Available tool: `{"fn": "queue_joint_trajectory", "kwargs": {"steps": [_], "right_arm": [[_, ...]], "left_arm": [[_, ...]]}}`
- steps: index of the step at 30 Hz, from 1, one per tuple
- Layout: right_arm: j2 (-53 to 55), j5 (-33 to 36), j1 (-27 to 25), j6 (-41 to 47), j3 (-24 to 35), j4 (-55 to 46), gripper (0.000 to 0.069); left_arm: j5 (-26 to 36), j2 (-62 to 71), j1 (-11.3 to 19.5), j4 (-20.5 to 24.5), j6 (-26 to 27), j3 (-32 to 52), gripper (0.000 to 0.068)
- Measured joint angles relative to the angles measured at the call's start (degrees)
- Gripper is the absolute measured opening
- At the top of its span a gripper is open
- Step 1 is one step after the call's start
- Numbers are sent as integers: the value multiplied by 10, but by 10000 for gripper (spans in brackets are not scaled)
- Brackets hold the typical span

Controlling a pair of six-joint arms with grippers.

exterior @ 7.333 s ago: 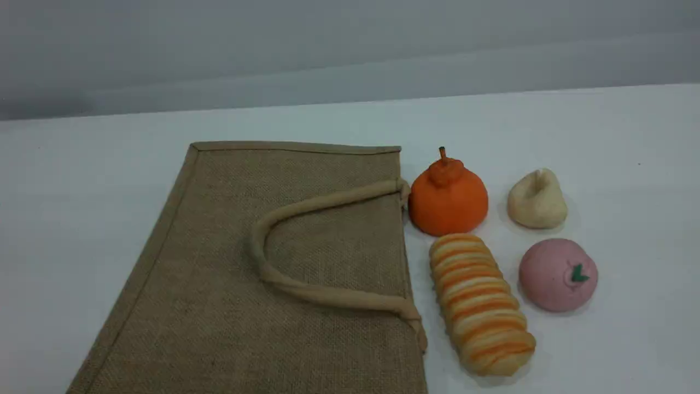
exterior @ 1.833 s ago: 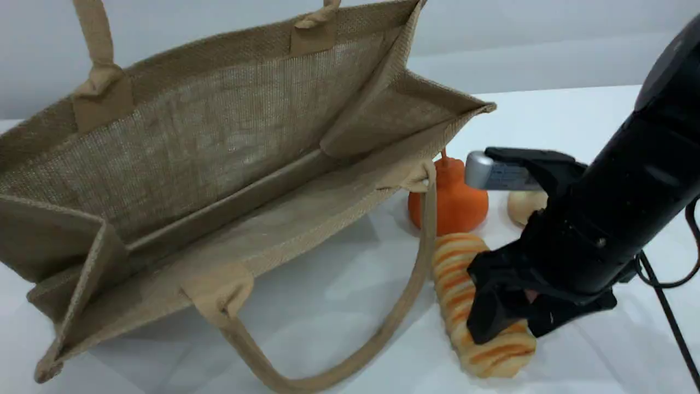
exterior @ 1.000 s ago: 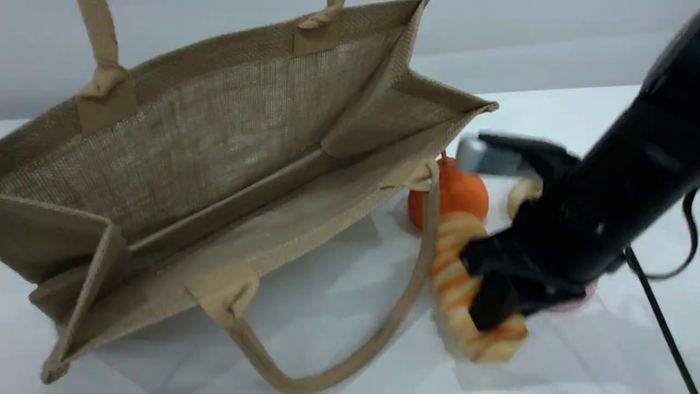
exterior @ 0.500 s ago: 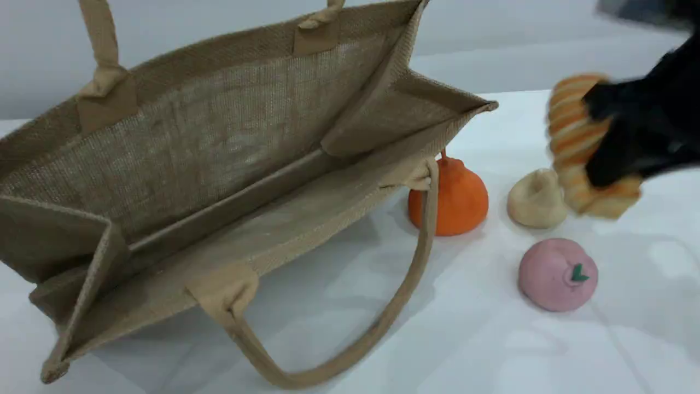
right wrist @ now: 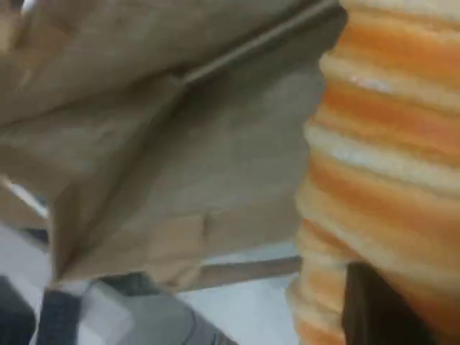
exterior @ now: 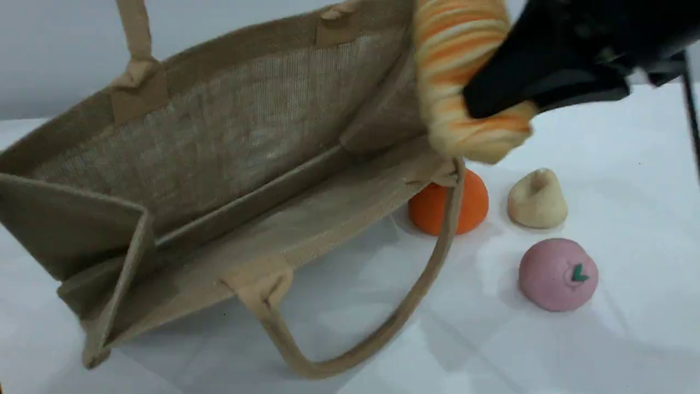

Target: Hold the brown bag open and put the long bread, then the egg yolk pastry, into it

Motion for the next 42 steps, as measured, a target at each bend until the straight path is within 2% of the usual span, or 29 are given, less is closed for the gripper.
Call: {"fn": "queue_joint_trajectory", "kwargs": {"steps": [3,6,10,18,25,32,42], "right_arm": [[4,-7,38,1,0,19,78],[4,-34,72,2,0,40,78],[22,-46,102,12,0,42,78],[93,-23,103,17,-26,68,78],[147,13,103,20,-91,65,69],[209,21,103,27,-160,53,68],[259,19,103,17,-193,44,72]], "left_arm": [[-1,0,0,0,0,0,86],[-1,0,0,-20,6,0,86],[-1,0,0,-30,10,0,86],[-1,0,0,-32,10,0,86],[0,0,0,-46,9,0,86],[1,0,0,-49,9,0,86],[2,0,0,-49,9,0,86]]}}
